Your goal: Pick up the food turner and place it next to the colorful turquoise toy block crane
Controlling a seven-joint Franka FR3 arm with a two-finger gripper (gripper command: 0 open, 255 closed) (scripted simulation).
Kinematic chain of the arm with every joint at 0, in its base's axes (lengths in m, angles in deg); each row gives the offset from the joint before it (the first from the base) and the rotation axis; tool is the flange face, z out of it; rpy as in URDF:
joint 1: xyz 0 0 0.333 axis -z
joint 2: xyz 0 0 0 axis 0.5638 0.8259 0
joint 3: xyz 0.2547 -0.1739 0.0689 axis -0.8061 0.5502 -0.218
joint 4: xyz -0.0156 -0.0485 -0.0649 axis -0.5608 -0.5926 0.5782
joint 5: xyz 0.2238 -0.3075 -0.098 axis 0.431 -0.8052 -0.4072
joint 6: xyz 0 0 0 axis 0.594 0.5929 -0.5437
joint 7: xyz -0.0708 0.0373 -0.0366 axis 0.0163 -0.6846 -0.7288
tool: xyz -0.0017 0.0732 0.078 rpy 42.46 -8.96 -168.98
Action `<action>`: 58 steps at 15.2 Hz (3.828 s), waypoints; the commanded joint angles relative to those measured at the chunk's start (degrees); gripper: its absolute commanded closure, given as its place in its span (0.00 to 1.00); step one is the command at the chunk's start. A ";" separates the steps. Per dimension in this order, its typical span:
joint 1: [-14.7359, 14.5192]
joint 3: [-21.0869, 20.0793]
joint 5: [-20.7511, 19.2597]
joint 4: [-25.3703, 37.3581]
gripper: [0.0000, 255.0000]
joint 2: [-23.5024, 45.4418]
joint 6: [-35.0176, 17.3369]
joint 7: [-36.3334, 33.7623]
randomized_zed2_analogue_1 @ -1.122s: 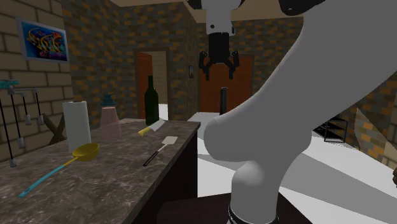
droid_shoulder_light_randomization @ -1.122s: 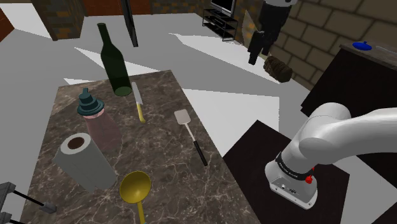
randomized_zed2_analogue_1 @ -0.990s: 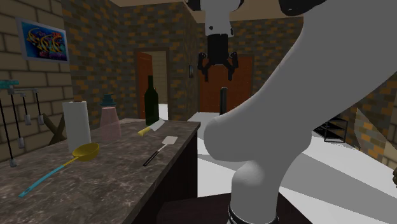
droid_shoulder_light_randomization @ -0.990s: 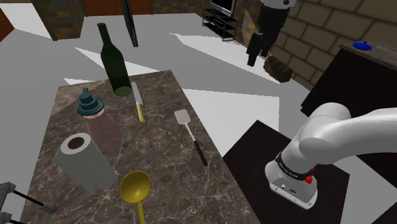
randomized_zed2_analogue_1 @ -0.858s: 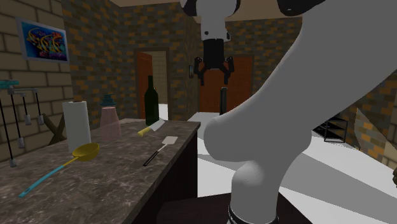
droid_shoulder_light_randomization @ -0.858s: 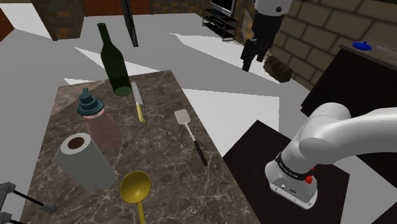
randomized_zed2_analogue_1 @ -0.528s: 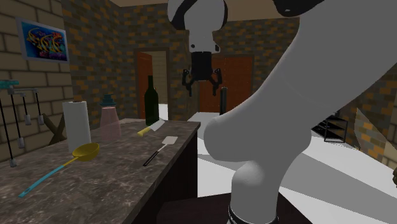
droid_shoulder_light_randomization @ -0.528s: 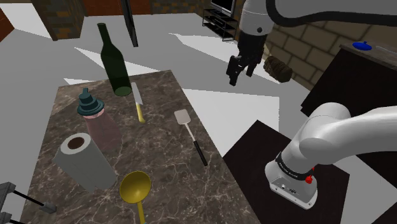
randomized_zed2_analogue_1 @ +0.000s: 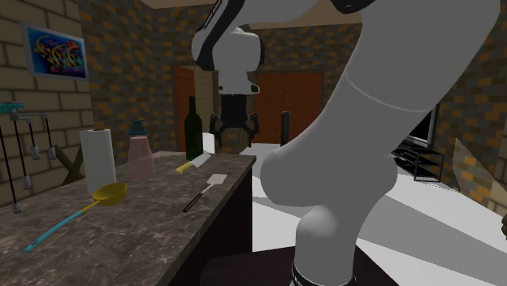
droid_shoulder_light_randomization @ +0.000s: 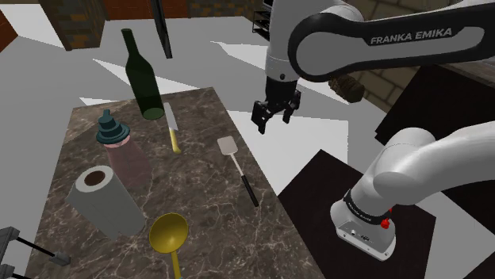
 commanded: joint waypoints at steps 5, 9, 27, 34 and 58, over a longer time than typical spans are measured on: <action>0.41 -6.86 3.02 0.29 0.00 10.05 -9.81 -9.94; 1.33 -11.30 2.94 2.13 0.00 18.60 -16.50 -17.01; 1.84 -13.86 1.56 -0.10 1.00 25.34 -25.23 -20.30; 1.84 -13.86 1.56 -0.10 1.00 25.34 -25.23 -20.30; 1.28 -10.29 2.98 9.81 1.00 15.75 -6.14 -18.92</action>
